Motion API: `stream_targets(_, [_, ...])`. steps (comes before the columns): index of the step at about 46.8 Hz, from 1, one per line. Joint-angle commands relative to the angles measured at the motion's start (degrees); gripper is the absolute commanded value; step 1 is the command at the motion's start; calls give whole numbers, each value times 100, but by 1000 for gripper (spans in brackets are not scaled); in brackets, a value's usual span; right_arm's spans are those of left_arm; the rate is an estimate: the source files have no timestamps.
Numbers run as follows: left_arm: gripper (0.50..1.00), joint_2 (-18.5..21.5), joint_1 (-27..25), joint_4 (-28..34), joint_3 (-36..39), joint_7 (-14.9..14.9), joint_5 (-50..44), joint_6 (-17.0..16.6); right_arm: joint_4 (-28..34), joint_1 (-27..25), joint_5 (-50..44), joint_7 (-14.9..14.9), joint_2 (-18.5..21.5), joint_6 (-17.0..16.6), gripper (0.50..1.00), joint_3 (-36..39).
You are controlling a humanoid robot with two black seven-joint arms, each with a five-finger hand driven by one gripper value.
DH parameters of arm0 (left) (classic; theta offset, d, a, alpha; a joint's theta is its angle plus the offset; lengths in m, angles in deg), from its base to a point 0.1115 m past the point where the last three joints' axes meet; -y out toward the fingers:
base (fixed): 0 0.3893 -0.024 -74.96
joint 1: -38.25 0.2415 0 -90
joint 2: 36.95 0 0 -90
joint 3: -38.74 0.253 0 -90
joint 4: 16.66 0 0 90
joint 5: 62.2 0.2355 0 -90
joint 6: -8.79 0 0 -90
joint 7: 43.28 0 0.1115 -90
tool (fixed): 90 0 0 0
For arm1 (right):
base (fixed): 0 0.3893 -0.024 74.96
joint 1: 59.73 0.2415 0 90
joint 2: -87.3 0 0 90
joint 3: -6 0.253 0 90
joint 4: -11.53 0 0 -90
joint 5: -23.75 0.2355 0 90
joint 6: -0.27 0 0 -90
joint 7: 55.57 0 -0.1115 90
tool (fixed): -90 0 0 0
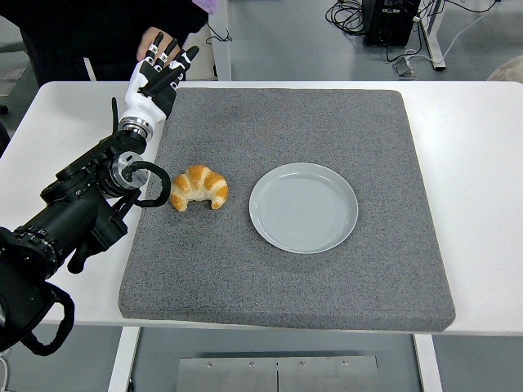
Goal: Place the bread on the plate
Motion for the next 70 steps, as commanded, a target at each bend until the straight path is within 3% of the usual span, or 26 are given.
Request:
stream_targets(1, [972,0,9,0,0,0,5,0,3,0,1,0,0,5,1000,0])
stream_targets(48, [972,185,-18,123,79,-175,357,0,3,0,1,0,0,5,1000,0])
stream_targets(58, [972,668,61,816,149,-193,454,-27,3,0,1,0,0,-3,1000,0])
stream_targets(70, [972,1292,-18,1423,1090,-184,594,-53,3,0,1,0,0,-3,1000,0])
